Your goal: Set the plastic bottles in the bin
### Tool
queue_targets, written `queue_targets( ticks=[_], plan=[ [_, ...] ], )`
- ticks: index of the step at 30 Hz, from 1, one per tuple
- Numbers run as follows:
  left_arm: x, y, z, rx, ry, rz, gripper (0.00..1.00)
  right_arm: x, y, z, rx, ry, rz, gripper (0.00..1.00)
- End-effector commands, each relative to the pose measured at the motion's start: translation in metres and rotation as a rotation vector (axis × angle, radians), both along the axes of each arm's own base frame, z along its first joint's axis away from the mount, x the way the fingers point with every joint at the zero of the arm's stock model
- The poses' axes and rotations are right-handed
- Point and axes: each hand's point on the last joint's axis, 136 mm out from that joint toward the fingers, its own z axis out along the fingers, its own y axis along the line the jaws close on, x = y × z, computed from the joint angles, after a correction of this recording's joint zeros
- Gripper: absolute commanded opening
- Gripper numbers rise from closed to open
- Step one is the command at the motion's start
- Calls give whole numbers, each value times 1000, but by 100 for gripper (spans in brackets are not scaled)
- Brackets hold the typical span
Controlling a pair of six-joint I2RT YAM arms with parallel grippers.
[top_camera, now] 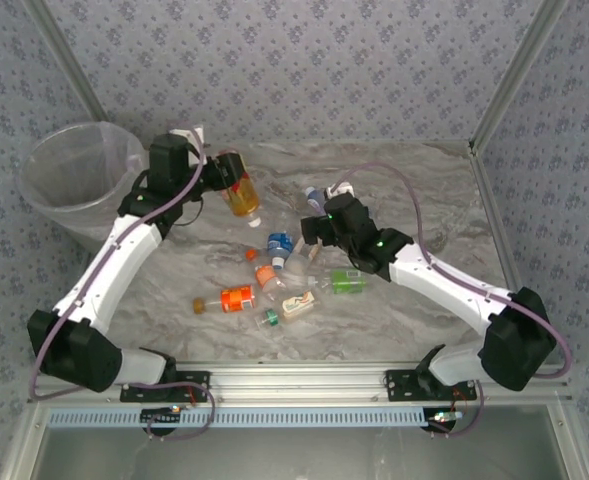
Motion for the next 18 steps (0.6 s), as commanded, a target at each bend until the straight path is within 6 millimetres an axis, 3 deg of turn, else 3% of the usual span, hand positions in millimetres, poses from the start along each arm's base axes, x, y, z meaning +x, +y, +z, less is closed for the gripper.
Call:
queue_targets(
  ticks=[1,13,18],
  plan=[
    [1,31,53,60,-138,96,47,3,-19,5,-24,-10,-129,100],
    [2,117,140,229,-380,364,44,-1,-19,17,43,-79,-104,100],
    [-6,142,169,267,-462,429,44,-3,-21,17,58,-89,-110,100]
  ],
)
